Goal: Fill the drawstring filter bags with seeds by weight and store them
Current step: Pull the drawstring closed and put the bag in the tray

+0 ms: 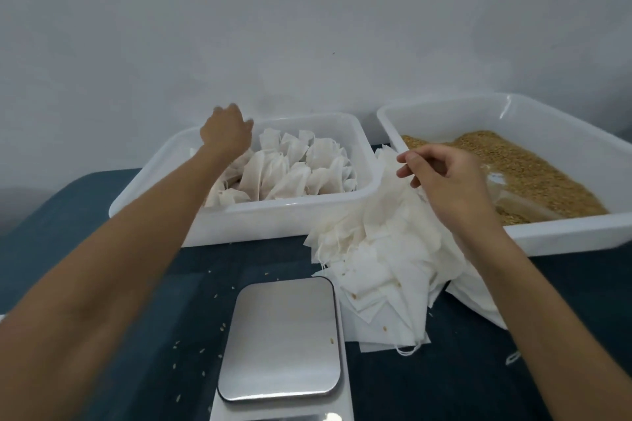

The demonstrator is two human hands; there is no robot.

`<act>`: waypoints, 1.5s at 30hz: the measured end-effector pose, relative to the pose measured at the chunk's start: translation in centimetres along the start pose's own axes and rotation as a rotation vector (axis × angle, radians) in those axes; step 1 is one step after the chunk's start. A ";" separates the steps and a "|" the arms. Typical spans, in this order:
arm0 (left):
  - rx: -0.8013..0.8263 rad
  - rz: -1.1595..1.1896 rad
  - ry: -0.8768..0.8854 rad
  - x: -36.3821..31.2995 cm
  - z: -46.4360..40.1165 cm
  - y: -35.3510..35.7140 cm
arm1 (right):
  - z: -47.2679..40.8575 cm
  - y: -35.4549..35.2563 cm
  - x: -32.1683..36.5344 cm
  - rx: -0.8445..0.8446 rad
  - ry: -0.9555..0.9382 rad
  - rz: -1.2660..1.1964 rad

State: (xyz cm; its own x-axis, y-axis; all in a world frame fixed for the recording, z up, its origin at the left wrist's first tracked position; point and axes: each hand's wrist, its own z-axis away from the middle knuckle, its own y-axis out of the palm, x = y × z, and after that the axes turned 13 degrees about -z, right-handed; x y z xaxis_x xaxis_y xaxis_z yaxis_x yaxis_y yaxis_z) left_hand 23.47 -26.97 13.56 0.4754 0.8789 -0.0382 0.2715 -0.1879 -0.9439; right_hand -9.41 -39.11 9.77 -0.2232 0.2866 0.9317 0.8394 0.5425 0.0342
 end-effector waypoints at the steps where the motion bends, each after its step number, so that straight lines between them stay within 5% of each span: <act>1: -0.126 0.052 0.035 -0.5 1.1 -0.7 | 0.0 0.0 0.0 -0.002 -0.001 -0.002; 3: -0.346 0.227 0.190 -1.7 4.3 -2.5 | 0.0 0.0 0.1 -0.009 -0.008 -0.017; 6: -0.376 0.337 0.633 -3.3 11.5 -4.7 | 0.1 0.1 0.3 -0.011 -0.015 -0.045; 10: -0.317 0.009 1.112 -5.4 19.1 -4.8 | 0.4 0.1 0.7 0.007 -0.034 -0.053; 14: -0.151 -0.435 1.171 -7.4 20.4 -3.0 | 0.5 0.0 0.9 0.011 -0.035 -0.064; 20: -0.107 -0.554 1.177 -8.3 20.6 -2.2 | 0.4 0.0 0.6 0.026 -0.046 -0.063; 30: -0.397 0.194 0.982 -7.7 21.9 -2.8 | 0.4 -0.2 0.7 0.034 -0.048 -0.048; 37: -0.137 0.885 0.396 -3.0 24.6 -3.7 | 3.3 1.9 3.0 0.060 -0.349 -0.026; 45: 0.102 1.286 0.056 0.8 26.5 -2.0 | 7.4 5.3 2.5 0.454 -0.204 -0.076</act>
State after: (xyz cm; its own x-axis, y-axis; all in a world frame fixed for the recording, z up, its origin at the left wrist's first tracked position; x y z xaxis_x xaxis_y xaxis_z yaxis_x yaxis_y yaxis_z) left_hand 1.20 -14.26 6.70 0.3809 0.0726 -0.9217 -0.4689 -0.8440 -0.2603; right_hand -9.21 -29.67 9.58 -0.4056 0.3570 0.8415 0.5269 0.8435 -0.1039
